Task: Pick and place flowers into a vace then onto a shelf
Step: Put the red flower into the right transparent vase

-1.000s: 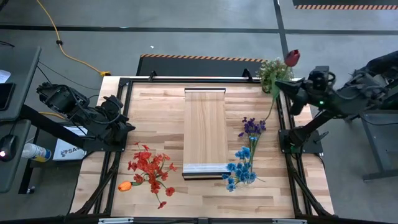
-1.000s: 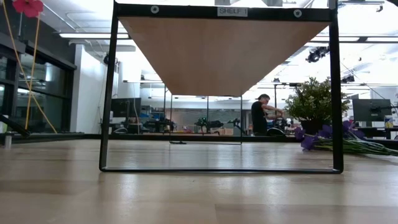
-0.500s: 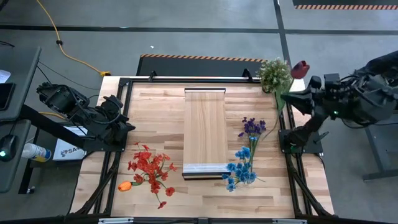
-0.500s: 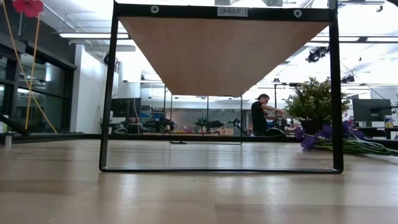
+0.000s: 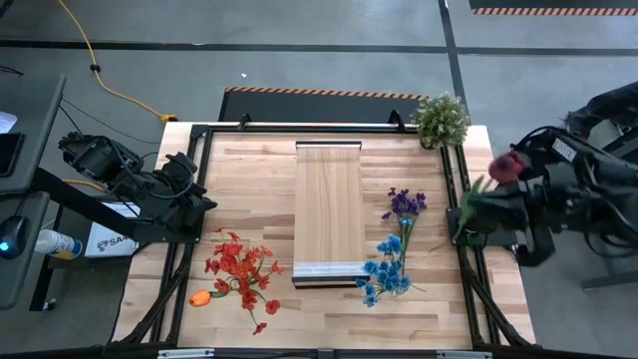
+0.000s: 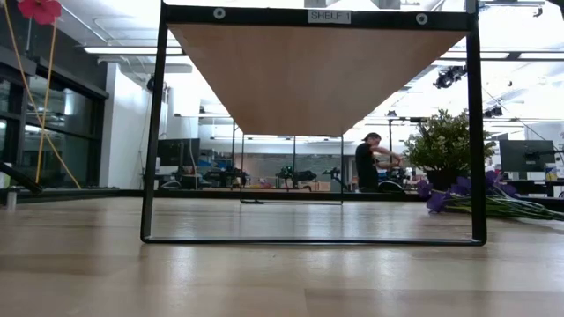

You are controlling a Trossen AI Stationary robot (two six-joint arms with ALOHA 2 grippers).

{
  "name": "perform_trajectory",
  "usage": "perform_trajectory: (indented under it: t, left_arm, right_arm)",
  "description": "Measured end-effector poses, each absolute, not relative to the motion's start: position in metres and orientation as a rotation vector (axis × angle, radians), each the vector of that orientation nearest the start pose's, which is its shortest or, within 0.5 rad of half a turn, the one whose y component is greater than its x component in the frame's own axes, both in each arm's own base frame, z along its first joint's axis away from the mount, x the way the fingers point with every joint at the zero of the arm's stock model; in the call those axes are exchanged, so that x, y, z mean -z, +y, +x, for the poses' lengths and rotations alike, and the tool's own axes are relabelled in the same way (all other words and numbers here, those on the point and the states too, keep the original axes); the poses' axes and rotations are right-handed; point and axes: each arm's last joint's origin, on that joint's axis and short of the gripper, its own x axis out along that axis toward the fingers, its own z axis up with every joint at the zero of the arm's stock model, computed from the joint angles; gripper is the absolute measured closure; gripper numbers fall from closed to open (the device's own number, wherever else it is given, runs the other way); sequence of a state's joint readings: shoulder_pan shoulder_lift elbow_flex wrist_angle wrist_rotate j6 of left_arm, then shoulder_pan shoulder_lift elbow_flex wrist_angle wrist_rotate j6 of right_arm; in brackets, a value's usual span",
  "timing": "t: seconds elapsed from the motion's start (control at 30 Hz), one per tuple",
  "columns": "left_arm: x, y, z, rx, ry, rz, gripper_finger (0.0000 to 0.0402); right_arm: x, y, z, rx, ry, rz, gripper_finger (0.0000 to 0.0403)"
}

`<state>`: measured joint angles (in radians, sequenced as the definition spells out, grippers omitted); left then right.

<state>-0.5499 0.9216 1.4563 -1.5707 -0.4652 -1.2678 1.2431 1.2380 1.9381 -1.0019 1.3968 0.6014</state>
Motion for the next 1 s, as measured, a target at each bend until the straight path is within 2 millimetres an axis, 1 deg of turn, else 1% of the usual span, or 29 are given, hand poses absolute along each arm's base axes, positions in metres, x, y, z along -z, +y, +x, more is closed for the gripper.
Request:
perform_trajectory:
  t: [0.2, 0.3, 0.43, 0.57, 0.7, 0.8, 0.93, 1.0]
  left_arm:
    - [-0.41, -0.035, 0.082, -0.487, 0.778, -0.697, 0.0082]
    - [-0.41, -0.035, 0.082, -0.488, 0.778, -0.699, 0.008]
    - [-0.41, -0.035, 0.082, -0.488, 0.778, -0.699, 0.0082]
    - [-0.41, -0.035, 0.082, -0.488, 0.778, -0.699, 0.0081]
    - [-0.41, -0.035, 0.082, -0.488, 0.778, -0.7, 0.008]
    - [-0.41, -0.036, 0.084, -0.489, 0.779, -0.698, 0.0082]
    - [-0.409, -0.038, 0.087, -0.492, 0.787, -0.694, 0.008]
    - [-0.409, -0.039, 0.088, -0.493, 0.789, -0.692, 0.008]
  right_arm:
    - [-0.528, 0.174, 0.059, 0.157, -0.017, 0.267, 0.0402]
    - [-0.524, 0.196, 0.053, 0.12, -0.015, 0.26, 0.0402]
    - [-0.517, 0.225, 0.053, 0.107, -0.013, 0.243, 0.0403]
    - [-0.51, 0.249, 0.057, 0.109, -0.012, 0.223, 0.0403]
    - [-0.501, 0.264, 0.064, 0.125, -0.01, 0.186, 0.0403]
    - [-0.497, 0.269, 0.07, 0.151, -0.012, 0.158, 0.0403]
    - [-0.491, 0.272, 0.076, 0.172, -0.01, 0.108, 0.0403]
    - [-0.484, 0.275, 0.079, 0.179, -0.004, 0.05, 0.0403]
